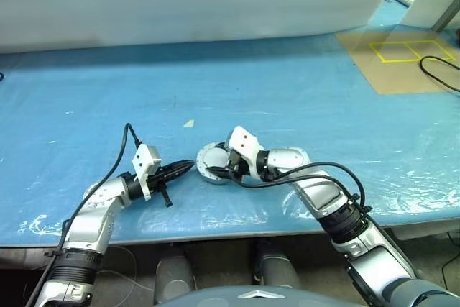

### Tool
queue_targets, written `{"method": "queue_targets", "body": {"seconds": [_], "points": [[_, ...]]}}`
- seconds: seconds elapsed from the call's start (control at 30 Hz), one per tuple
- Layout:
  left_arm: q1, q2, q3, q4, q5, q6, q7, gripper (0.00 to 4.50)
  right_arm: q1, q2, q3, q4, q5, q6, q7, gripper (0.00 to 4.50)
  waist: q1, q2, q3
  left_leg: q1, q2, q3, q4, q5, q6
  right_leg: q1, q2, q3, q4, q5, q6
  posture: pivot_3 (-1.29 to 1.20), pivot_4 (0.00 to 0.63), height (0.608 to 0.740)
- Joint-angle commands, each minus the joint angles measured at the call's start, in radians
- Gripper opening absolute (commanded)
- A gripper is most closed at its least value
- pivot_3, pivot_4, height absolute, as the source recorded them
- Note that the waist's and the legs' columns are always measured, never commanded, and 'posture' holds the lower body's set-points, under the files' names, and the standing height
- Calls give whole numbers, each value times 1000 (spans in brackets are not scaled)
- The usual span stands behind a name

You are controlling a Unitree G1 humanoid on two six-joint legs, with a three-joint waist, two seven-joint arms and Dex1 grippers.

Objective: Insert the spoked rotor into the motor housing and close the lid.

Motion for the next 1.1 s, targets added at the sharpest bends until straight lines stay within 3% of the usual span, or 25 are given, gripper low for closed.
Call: {"method": "queue_targets", "body": {"seconds": [0.03,0.47,0.87,1.0,1.1], "points": [[-17,1,4,-13,-2,-23,3,0,23,-46,22,95,-99,-24,-37,2969,1,0,0,0,0,0,0,0,0,0,0,0,0,0,0,0,150,740],[-105,-10,-26,6,1,4,1,0,21,-49,25,83,-96,32,-7,2969,3,1,-2,-2,-1,0,0,0,0,0,0,0,-2,3,-5,0,150,740],[-157,18,-132,107,169,18,44,0,28,-49,8,51,-71,43,12,2969,6,7,-9,-2,-2,0,0,0,0,1,-1,0,-4,2,-2,0,150,740],[-162,17,-140,107,173,18,49,0,32,-47,-13,24,-33,63,47,4292,10,8,-10,-3,-3,0,-1,0,0,1,-2,0,-4,0,0,0,150,740],[-164,14,-142,104,171,18,49,0,28,-39,-33,19,-17,72,56,4472,10,8,-10,-3,-3,0,-1,0,0,1,-2,0,-4,1,-1,0,150,740]]}}
